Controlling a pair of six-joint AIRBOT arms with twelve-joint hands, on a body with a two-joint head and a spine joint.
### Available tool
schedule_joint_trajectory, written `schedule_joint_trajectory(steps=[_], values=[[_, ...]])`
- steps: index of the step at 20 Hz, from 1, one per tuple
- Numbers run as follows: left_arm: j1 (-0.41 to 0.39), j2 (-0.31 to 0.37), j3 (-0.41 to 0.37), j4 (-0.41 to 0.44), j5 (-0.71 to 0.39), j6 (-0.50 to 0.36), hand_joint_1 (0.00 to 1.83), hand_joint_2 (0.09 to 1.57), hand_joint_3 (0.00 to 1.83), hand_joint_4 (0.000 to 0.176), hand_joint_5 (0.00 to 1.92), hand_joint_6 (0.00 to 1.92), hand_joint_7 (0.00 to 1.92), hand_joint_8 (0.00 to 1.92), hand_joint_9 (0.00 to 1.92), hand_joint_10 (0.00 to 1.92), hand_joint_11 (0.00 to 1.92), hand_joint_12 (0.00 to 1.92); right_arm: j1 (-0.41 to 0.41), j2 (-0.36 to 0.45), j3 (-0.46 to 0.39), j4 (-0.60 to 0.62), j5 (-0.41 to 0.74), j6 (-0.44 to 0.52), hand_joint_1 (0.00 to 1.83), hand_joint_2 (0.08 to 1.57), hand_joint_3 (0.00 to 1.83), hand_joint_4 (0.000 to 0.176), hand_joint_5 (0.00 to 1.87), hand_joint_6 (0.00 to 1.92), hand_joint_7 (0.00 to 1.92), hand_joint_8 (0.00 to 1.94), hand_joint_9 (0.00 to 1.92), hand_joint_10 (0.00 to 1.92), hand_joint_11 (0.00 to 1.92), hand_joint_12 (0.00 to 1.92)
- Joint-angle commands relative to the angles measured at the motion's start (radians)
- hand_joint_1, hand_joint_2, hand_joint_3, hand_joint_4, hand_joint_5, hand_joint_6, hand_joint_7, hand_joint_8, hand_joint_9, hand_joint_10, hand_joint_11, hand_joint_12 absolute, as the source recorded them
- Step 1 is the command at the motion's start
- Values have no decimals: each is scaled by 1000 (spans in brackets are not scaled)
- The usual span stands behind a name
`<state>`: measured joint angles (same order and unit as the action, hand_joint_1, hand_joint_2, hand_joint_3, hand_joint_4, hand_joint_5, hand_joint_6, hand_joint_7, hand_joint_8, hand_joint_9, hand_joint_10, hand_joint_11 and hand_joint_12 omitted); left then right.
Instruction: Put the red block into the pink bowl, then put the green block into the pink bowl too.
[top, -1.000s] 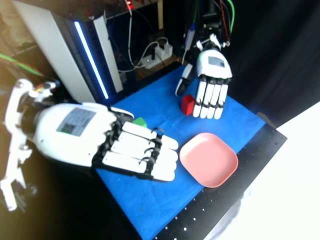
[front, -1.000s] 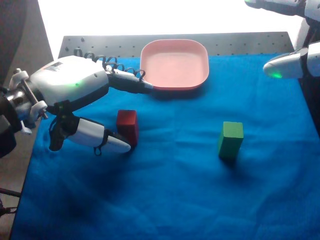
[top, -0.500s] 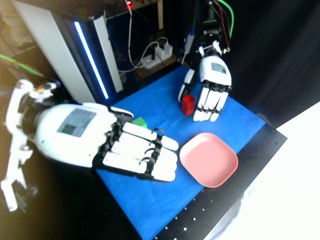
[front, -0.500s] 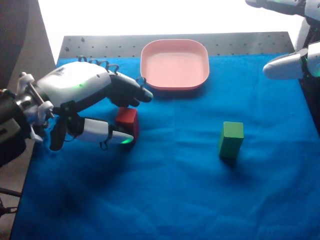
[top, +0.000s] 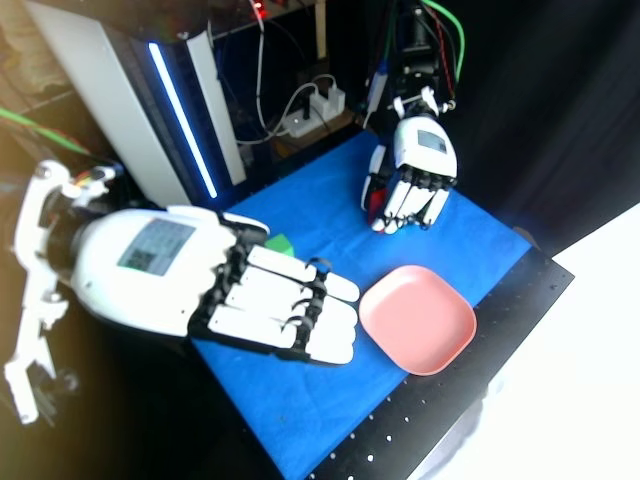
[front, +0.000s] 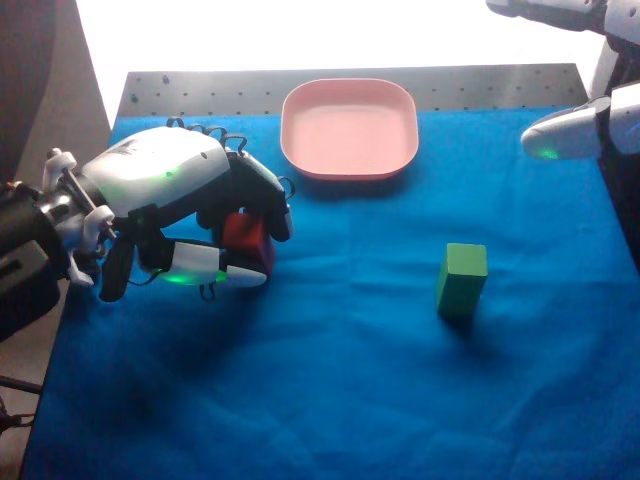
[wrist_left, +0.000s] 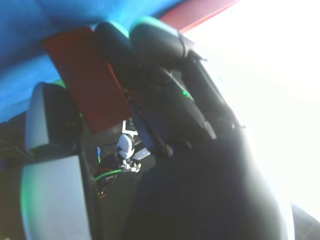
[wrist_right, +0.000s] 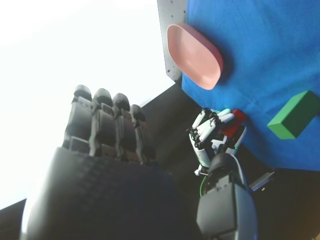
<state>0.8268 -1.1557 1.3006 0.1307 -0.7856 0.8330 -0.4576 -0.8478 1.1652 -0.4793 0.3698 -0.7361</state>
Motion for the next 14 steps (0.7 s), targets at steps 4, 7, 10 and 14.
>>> schedule_joint_trajectory(steps=[4, 7, 10, 14], values=[[-13, 0, 8, -14, -105, -5, 1282, 1070, 0, 0, 1090, 537, 1114, 1031, 1206, 1052, 1039, 1548, 17, -6, 6, 25, 101, -1, 9, 1010, 9, 0, 40, 0, 119, 0, 57, 0, 0, 159], [-41, 6, 16, -6, -96, -6, 1189, 1065, 1, 0, 1088, 773, 1196, 900, 1219, 1223, 1102, 1628, 17, -9, 7, 25, 101, -1, 18, 1039, 9, 0, 39, 0, 118, 0, 58, 0, 0, 145], [-82, 6, 38, 5, -79, -10, 1185, 1055, 0, 0, 1115, 739, 1191, 904, 1168, 1245, 1019, 1683, 17, -13, 8, 25, 101, -1, 48, 1016, 0, 0, 39, 3, 100, 4, 46, 3, 0, 86], [-132, 4, 80, 27, -66, -54, 1179, 1073, 2, 0, 1069, 817, 1169, 912, 1178, 1216, 1042, 1558, 17, -20, 11, 25, 101, -1, 11, 1002, 0, 0, 19, 1, 87, 3, 31, 1, 0, 68]])
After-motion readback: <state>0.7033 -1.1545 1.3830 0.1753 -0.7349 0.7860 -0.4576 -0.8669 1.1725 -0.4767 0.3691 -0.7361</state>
